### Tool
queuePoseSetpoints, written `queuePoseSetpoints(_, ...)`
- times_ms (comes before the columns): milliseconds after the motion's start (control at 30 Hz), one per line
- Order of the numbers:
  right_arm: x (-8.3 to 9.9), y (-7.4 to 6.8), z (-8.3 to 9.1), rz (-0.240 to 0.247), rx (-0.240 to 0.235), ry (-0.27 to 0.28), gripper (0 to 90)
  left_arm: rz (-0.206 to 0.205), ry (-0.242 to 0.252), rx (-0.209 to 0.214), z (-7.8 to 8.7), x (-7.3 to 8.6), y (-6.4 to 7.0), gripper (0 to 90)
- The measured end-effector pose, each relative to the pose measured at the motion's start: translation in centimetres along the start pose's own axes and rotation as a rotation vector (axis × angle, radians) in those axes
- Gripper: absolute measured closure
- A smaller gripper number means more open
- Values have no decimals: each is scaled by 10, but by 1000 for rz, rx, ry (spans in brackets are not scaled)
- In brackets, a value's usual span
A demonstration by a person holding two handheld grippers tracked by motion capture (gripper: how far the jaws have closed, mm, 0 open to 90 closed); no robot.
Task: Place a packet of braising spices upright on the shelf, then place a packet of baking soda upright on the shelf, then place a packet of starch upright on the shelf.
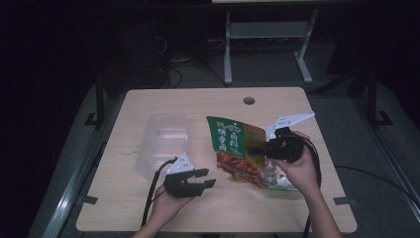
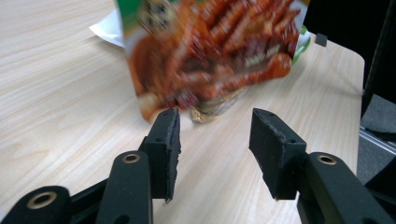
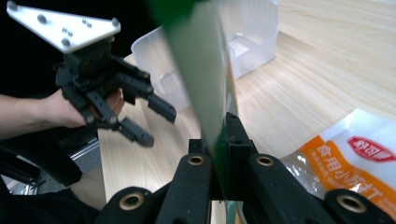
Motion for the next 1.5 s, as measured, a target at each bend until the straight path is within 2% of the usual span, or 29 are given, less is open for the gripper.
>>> queuePoseSetpoints(133,-15,-1,0,10,18,-3,899,-30,-1,-6,1,2,-1,499)
queuePoseSetpoints(167,-19,-2,-1,12,14,2,899,-20,0,-5,1,2,-1,493)
queuePoseSetpoints(300,-33,-5,-4,15,23,7,898,-29,6,-7,0,1,-3,453)
queuePoseSetpoints(333,-36,-6,-4,17,27,6,899,-17,15,-10,0,1,-2,442)
queuePoseSetpoints(433,-44,-7,-6,17,35,-3,898,-33,17,-14,0,0,-1,426)
queuePoseSetpoints(833,-62,-1,-9,13,72,-17,898,-59,11,-10,-4,-2,2,374)
queuePoseSetpoints(900,-68,1,-12,13,79,-17,898,-78,3,-9,-4,-1,3,371)
queuePoseSetpoints(1000,-72,1,-14,17,85,-21,898,-72,2,-6,-5,0,5,365)
queuePoseSetpoints(1100,-82,2,-20,21,87,-22,898,-75,1,-2,-7,0,7,356)
queuePoseSetpoints(1133,-90,2,-25,42,91,-26,899,-85,-6,-2,-7,1,6,356)
queuePoseSetpoints(1200,-93,1,-28,40,89,-24,898,-90,-7,-3,-7,1,6,356)
queuePoseSetpoints(1267,-105,0,-38,60,79,-25,898,-79,-1,2,-8,1,9,355)
queuePoseSetpoints(1300,-105,0,-38,60,79,-25,898,-79,-1,2,-8,1,9,354)
queuePoseSetpoints(1333,-114,0,-47,67,78,-25,899,-82,-1,3,-8,1,9,354)
queuePoseSetpoints(1400,-117,0,-50,70,73,-25,899,-91,0,4,-7,1,10,354)
queuePoseSetpoints(1500,-131,1,-66,94,63,-19,898,-100,-2,2,-6,1,9,352)
Point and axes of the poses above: each handheld gripper's, and its own axes: z roughly backward along the jaws, x roughly out of its underside, y roughly to its right, the point moved 7 cm from there along -z, roughly forward along the jaws, and after that the axes turned 9 degrees about -x, right-handed, at the moved point
